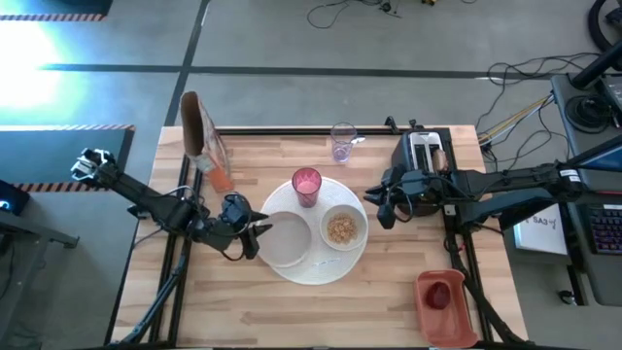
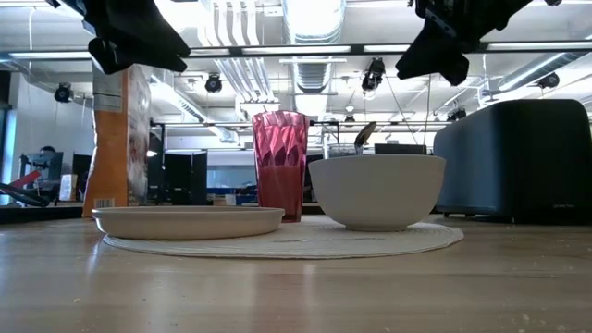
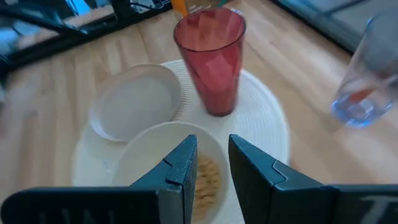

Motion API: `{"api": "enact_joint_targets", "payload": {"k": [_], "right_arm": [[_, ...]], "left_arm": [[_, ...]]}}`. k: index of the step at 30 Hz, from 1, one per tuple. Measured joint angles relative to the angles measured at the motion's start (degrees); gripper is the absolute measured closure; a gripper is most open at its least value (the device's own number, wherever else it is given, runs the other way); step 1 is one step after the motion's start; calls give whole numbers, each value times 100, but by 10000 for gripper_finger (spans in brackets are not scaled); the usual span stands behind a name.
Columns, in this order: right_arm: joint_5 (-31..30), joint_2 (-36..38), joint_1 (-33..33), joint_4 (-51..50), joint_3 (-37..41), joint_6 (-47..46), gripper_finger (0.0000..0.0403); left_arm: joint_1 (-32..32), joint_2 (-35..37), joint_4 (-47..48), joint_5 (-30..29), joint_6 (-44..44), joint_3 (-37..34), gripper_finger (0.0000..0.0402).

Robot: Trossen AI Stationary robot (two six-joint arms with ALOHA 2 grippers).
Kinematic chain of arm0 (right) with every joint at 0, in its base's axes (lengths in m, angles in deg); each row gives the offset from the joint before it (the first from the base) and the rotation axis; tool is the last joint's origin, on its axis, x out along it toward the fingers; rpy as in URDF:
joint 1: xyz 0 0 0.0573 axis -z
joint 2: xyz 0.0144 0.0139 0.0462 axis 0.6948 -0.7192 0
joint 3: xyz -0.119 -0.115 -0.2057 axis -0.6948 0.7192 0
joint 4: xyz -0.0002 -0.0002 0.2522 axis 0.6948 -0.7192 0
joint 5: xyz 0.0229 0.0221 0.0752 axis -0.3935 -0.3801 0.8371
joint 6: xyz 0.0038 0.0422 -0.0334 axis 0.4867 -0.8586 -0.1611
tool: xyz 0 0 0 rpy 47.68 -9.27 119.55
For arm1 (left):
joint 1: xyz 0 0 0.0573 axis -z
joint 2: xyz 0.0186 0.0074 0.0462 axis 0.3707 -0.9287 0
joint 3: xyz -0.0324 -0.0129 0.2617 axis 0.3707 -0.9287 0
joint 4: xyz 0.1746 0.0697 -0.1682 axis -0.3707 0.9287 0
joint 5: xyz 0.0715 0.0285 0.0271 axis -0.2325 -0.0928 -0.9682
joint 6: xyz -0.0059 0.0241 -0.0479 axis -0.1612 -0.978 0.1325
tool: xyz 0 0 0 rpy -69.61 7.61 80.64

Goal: Arrange a breakfast setting
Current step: Put the brown bread on the gray plate

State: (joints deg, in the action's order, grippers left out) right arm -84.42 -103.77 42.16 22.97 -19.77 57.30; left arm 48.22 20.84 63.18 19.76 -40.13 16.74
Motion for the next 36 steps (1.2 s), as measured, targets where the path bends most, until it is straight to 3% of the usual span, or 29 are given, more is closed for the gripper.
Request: {"api": "enact_joint_targets", "payload": {"k": [8,21,27,32,36], "right_arm": [[147,0,2,-15,0,-729,321],[-10,30,45,785,0,-874,321],[-1354,310,424,-524,-56,-2028,321],[-1439,418,1092,-2765,-849,-2584,321],[-1438,265,1322,-3528,-1597,-2498,321]], "left_arm": [[42,55,-11,-132,-40,-65,285],[175,622,-655,-194,-279,-786,305],[175,836,-1631,-326,-445,-1404,309],[175,1024,-2574,-325,-718,-1906,309],[175,1152,-3019,-324,-974,-2151,309]]}}
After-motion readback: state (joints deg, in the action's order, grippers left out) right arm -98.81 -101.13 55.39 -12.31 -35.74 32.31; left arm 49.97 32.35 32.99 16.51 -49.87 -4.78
